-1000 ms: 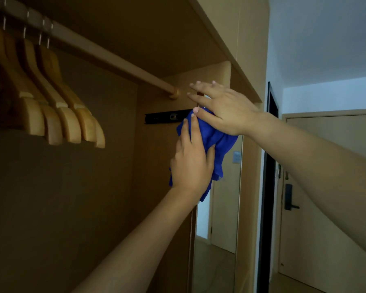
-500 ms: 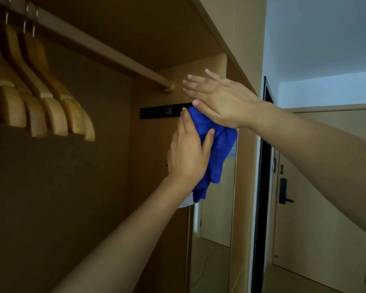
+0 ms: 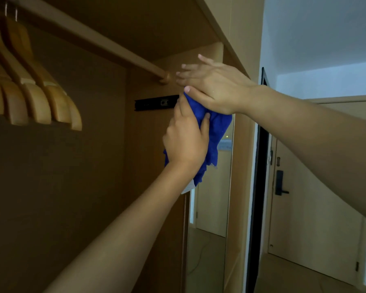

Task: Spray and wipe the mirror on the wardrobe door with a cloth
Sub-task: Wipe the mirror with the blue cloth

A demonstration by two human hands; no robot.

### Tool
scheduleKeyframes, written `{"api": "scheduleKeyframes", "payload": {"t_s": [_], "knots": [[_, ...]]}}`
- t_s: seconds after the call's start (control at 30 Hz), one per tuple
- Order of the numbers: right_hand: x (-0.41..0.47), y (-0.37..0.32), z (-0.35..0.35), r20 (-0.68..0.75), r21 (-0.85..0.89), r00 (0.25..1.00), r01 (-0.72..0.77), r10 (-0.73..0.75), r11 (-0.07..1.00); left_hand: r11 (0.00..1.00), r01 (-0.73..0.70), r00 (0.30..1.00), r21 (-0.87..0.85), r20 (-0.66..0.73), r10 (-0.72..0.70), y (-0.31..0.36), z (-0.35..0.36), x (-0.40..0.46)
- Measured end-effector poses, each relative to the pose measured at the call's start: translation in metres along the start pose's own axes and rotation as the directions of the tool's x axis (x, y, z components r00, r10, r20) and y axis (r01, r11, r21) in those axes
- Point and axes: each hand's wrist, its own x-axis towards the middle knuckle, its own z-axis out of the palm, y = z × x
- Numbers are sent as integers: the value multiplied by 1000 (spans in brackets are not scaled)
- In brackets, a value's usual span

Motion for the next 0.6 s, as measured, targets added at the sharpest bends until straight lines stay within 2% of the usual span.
{"api": "scheduleKeyframes", "payload": {"t_s": [0.13, 0.27, 0.43, 0.6], "knots": [[-7, -14, 9, -50, -129, 997, 49, -56, 990, 998, 42, 998, 42, 41, -44, -4, 5, -44], [-18, -34, 23, 8, -103, 991, 137, -137, 985, 996, 29, 995, 88, 90, -37, -15, 13, -79], [-31, -48, 34, 27, -122, 992, 127, -125, 984, 990, -16, 996, 137, 94, 3, -33, 20, -114], [-41, -62, 43, 27, -174, 992, 129, -126, 976, 995, 3, 992, 97, 124, -15, -52, 24, -161]]}}
